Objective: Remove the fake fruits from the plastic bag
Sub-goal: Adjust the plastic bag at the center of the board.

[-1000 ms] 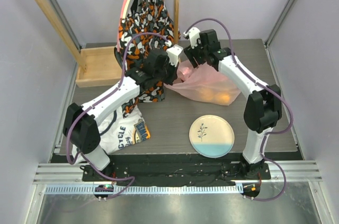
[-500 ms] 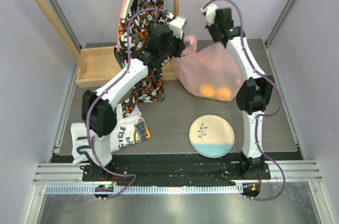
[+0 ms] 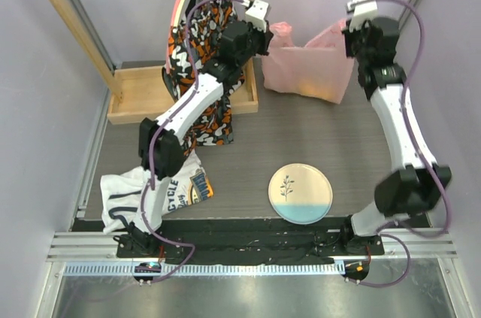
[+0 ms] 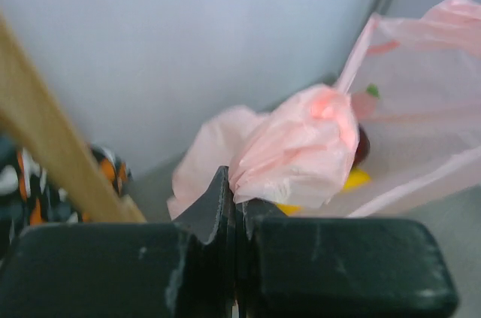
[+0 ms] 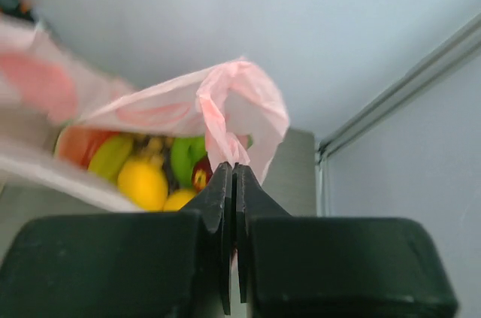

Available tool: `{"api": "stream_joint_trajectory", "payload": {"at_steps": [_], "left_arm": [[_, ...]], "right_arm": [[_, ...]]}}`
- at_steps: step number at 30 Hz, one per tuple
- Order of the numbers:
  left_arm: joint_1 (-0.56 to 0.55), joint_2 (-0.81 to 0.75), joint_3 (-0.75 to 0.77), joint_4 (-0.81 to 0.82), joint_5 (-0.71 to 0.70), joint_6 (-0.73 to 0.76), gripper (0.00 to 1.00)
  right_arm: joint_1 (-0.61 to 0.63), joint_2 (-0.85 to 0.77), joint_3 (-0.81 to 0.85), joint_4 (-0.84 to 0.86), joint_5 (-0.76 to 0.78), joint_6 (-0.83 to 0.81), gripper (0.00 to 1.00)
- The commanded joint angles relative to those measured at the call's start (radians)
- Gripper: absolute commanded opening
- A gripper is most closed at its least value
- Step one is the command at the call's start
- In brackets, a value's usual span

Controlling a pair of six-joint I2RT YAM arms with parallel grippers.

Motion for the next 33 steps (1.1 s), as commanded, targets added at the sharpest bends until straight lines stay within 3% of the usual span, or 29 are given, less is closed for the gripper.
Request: {"api": "stream_joint_trajectory", "payload": {"at_steps": [1,3,6,7,8,9,10,14,16,18,20,22,23,24,25,27,29,32,33], "left_arm": [[0.021,-0.264,-0.325,-0.003,0.14,-0.052,0.0],[0.02,-0.388,-0.577,0.019,0.195,-0.082,0.0],[0.02,-0.498,-0.826,0.011,0.278,-0.128,0.0],[0.017,-0.519,-0.87,0.0,0.292,-0.13,0.0],[0.018,-0.529,-0.908,-0.003,0.301,-0.134,0.07],[0.018,-0.542,-0.968,-0.003,0.303,-0.157,0.12],[0.018,-0.555,-0.988,-0.003,0.312,-0.164,0.16],[0.017,-0.577,-1.016,-0.021,0.349,-0.164,0.29],[0.017,-0.579,-1.007,-0.021,0.335,-0.162,0.3],[0.017,-0.582,-0.998,-0.02,0.327,-0.161,0.31],[0.017,-0.585,-0.996,-0.014,0.326,-0.17,0.31],[0.017,-0.585,-0.993,-0.009,0.329,-0.18,0.31],[0.015,-0.588,-0.988,-0.009,0.326,-0.191,0.26],[0.017,-0.589,-0.987,-0.009,0.323,-0.193,0.23],[0.017,-0.589,-0.984,-0.012,0.321,-0.194,0.19],[0.017,-0.591,-0.978,-0.011,0.324,-0.202,0.06],[0.017,-0.591,-0.965,-0.014,0.323,-0.211,0.0],[0.017,-0.599,-0.961,-0.017,0.314,-0.217,0.0],[0.018,-0.6,-0.961,-0.017,0.311,-0.21,0.0]], "right_arm": [[0.006,-0.299,-0.404,0.063,-0.029,0.042,0.01],[0.007,-0.448,-0.608,-0.036,0.008,0.028,0.01],[0.007,-0.617,-0.799,-0.107,0.072,0.008,0.01],[0.007,-0.643,-0.88,-0.136,0.065,-0.015,0.05],[0.006,-0.663,-0.902,-0.158,0.063,-0.033,0.12],[0.007,-0.683,-0.915,-0.201,0.06,-0.03,0.35],[0.007,-0.683,-0.9,-0.232,0.018,-0.029,0.43],[0.007,-0.645,-0.659,-0.432,-0.208,-0.049,0.58],[0.007,-0.616,-0.478,-0.514,-0.379,-0.044,0.69],[0.015,-0.591,-0.351,-0.523,-0.455,0.004,0.74],[0.058,-0.551,-0.315,-0.496,-0.483,0.045,0.74],[0.098,-0.504,-0.318,-0.461,-0.457,0.045,0.67],[0.139,-0.487,-0.33,-0.45,-0.436,0.026,0.61],[0.153,-0.464,-0.353,-0.436,-0.435,0.007,0.47],[0.17,-0.447,-0.367,-0.425,-0.435,-0.033,0.4],[0.203,-0.378,-0.396,-0.387,-0.411,-0.05,0.21],[0.217,-0.289,-0.404,-0.373,-0.396,-0.058,0.13],[0.234,-0.24,-0.47,-0.274,-0.302,-0.04,0.06],[0.246,-0.238,-0.526,-0.254,-0.196,-0.035,0.04]]}}
